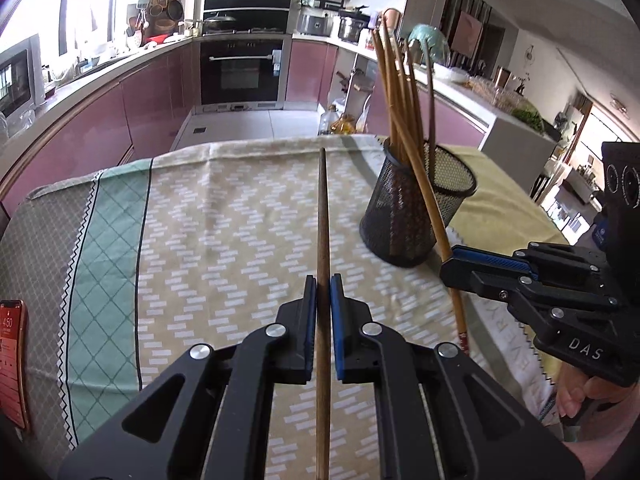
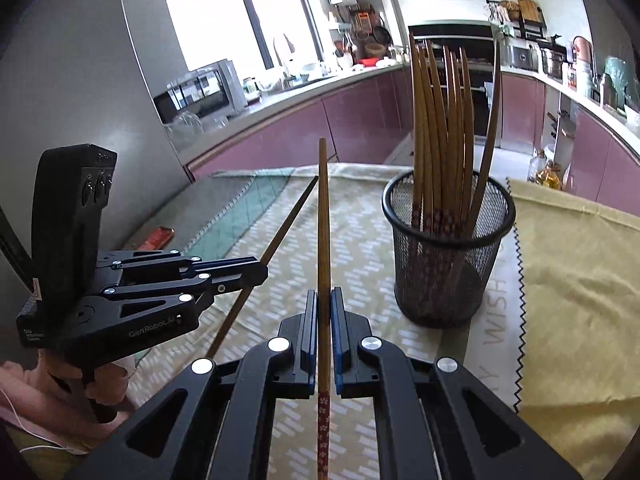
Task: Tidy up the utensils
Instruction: 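Lift both held chopsticks upright and carry them over the mesh cup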
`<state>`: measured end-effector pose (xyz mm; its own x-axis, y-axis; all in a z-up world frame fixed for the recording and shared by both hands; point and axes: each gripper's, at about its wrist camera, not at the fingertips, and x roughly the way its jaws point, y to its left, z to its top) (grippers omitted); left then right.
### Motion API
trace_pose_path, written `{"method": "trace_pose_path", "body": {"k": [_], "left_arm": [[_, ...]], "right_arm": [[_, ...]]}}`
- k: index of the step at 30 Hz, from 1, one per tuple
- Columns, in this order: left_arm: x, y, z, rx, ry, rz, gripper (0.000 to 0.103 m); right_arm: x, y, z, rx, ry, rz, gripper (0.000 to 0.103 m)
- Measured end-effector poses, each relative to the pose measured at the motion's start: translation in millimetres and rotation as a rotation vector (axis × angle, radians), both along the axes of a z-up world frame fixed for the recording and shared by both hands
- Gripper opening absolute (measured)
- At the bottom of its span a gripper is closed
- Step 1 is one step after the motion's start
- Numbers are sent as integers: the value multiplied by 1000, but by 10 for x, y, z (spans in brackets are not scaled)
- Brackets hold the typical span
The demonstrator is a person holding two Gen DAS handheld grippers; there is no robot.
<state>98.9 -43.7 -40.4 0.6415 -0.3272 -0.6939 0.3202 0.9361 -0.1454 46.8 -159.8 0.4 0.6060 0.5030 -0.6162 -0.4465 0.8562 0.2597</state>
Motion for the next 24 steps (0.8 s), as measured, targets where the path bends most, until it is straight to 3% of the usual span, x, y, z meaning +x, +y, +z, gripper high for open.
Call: {"method": "trace_pose_path", "body": {"k": [24], "left_arm": [[-212, 4, 423, -68, -112, -21, 8]], "right_arm": [[-95, -18, 297, 47, -118, -2, 5]]}}
